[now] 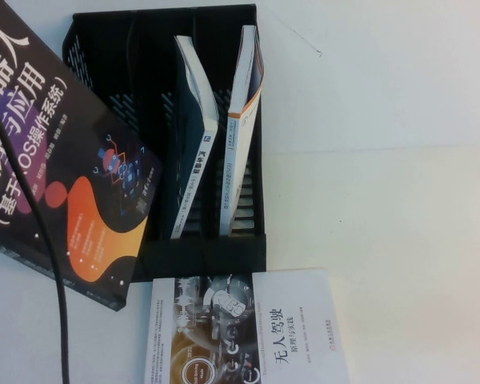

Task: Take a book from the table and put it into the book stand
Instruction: Place the book on the book shelf

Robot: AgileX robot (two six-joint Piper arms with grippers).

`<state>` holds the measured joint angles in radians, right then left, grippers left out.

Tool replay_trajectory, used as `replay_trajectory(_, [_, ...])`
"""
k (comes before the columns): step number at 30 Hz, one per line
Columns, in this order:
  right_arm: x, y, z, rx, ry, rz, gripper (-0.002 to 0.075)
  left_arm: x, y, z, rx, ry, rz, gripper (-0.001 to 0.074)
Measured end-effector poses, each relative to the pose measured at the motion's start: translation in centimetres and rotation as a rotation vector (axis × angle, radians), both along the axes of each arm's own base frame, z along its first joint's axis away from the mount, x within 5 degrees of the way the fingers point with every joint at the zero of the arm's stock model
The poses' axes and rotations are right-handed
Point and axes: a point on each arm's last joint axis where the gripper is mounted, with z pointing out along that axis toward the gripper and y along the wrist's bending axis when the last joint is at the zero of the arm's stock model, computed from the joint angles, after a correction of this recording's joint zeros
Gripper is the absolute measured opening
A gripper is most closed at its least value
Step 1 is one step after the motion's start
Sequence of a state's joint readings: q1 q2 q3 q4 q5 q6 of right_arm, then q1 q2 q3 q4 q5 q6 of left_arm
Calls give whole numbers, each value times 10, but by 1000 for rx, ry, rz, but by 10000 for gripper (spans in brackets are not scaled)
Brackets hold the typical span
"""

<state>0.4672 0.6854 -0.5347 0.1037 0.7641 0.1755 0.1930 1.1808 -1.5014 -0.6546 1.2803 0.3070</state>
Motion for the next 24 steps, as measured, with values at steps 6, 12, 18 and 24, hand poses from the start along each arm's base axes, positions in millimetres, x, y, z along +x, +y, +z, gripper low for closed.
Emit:
replay_trajectory(6, [0,0,0,-2,-1,0,5,21,4,-4,-16,32,0,113])
replay_trajectory(12, [0,0,0,-2,-1,0,4,52,12,-8,1,66,18,113])
replay_trajectory(18, [0,0,0,-2,-1,0,4,83,18,-7,1,67,21,113])
replay_trajectory(24, [0,0,0,-7,5,1,4,107,23,-8,10,65,25,113])
